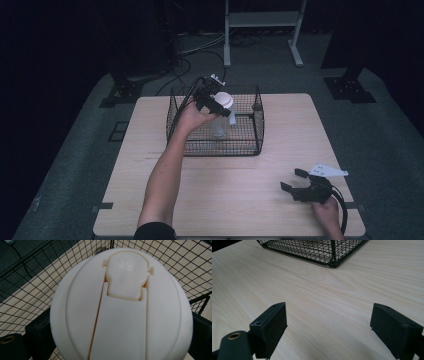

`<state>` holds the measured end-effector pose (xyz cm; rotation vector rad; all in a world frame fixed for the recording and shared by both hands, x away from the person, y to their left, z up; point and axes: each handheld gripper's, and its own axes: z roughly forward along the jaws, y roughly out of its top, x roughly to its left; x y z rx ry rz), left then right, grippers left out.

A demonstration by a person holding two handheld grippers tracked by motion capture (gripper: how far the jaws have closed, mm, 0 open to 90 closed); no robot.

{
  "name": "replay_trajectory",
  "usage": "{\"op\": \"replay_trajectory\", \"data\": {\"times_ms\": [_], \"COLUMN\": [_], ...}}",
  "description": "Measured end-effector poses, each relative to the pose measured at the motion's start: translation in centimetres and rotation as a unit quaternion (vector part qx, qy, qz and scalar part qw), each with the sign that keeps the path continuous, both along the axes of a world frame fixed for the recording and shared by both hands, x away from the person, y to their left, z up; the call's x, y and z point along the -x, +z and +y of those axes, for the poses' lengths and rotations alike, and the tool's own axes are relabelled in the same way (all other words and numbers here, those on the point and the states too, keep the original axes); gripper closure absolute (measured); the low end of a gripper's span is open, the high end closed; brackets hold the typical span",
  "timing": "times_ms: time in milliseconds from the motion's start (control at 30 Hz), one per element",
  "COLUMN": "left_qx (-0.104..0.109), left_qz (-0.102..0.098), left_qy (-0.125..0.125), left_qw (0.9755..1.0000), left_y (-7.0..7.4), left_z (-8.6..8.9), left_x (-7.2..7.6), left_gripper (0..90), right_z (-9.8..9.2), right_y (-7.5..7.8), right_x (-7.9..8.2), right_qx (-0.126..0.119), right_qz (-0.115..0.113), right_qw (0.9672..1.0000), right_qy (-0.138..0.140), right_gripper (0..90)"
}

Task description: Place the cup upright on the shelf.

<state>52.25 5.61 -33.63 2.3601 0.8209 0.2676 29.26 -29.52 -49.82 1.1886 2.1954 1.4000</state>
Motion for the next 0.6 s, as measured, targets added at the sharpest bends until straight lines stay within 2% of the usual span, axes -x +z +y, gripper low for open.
{"op": "replay_trajectory", "data": {"times_ms": [133,167,267,433,600], "left_qx": [-0.003,0.010,0.013,-0.002,-0.010], "left_qz": [0.008,0.000,0.001,0.003,-0.004], "left_qy": [-0.002,0.001,0.002,-0.005,-0.011], "left_qw": [1.0000,1.0000,0.9999,1.0000,0.9999], "left_y": [-1.04,-1.20,-1.32,-1.18,-1.20], "left_z": [0.03,0.19,0.24,0.15,-0.17], "left_x": [0.10,0.28,0.33,0.56,0.89], "left_gripper": [5.0,5.0,4.9,4.8,4.8], "right_z": [0.04,0.05,0.06,0.09,0.14], "right_y": [0.00,0.00,0.00,0.01,0.00], "right_x": [0.03,0.03,0.04,0.04,0.09], "right_qx": [0.002,0.002,0.002,0.002,0.005], "right_qz": [0.000,0.001,0.000,0.000,0.000], "right_qw": [1.0000,1.0000,1.0000,1.0000,1.0000], "right_qy": [0.001,0.001,0.001,0.000,0.001], "right_gripper": [12.9,12.9,12.9,12.9,12.9]}}
